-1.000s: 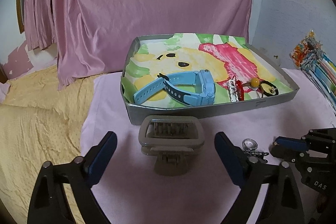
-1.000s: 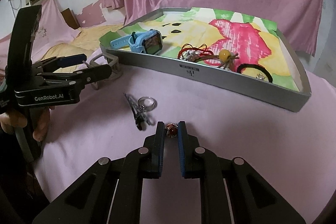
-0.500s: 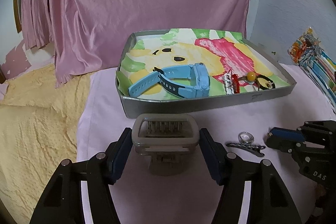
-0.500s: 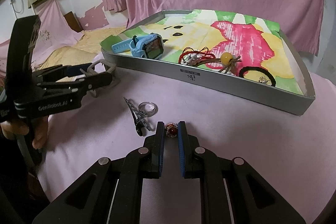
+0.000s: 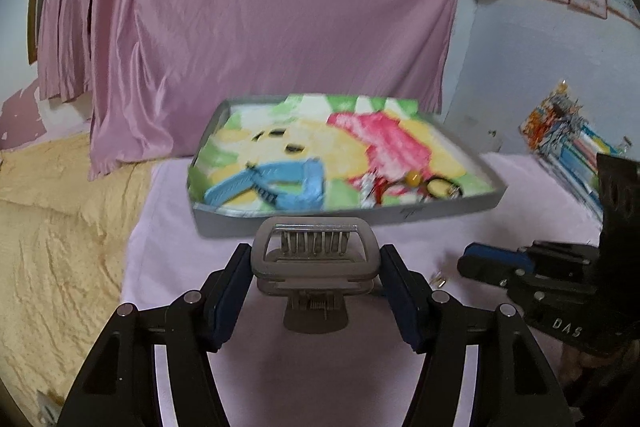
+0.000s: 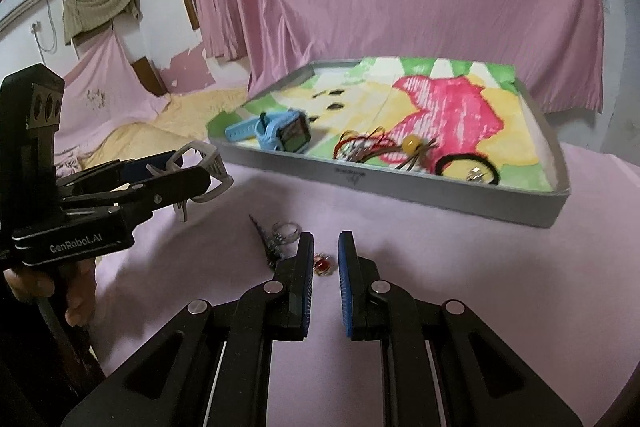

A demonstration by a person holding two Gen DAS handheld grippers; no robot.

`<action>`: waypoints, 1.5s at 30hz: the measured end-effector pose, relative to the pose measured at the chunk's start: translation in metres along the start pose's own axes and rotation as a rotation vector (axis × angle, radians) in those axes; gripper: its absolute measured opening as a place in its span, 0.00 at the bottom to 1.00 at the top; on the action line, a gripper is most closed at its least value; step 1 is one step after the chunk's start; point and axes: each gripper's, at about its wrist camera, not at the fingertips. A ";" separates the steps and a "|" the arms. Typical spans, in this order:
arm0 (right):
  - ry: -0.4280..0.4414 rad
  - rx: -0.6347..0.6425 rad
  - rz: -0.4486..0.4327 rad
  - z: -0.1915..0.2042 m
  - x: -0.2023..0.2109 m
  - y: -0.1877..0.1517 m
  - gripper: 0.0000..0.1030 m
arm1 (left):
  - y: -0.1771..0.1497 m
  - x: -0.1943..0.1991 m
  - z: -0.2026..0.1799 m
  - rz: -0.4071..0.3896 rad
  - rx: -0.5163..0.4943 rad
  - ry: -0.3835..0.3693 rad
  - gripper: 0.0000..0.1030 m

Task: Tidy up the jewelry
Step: 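Lift both held items and move them toward the tray, then lower both items into the tray and open both tools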

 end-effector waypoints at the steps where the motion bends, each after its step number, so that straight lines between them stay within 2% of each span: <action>1: -0.005 -0.002 -0.015 -0.003 0.004 0.001 0.11 | 0.003 0.001 -0.002 -0.014 0.007 -0.007 0.60; 8: -0.012 -0.015 -0.059 -0.022 0.017 0.008 0.11 | 0.028 -0.010 -0.017 -0.059 0.020 -0.027 0.59; 17: 0.069 0.052 0.094 -0.006 -0.014 -0.003 0.11 | 0.021 -0.020 -0.017 -0.020 0.039 -0.013 0.60; 27: 0.047 0.099 0.167 0.009 -0.032 0.000 0.11 | 0.010 -0.017 0.006 -0.009 0.095 0.005 0.60; 40: 0.022 0.127 0.170 0.016 -0.041 0.008 0.11 | 0.012 -0.016 0.014 -0.021 0.105 0.003 0.60; 45: 0.026 0.112 0.136 0.010 -0.037 0.011 0.11 | 0.018 -0.016 0.011 -0.032 0.091 -0.003 0.60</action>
Point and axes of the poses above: each gripper's, at about its wrist camera, not at the fingertips, and x roughly against the way its jaws point, z to its left, y to its top, and after that the axes turned 3 degrees about z, right-handed
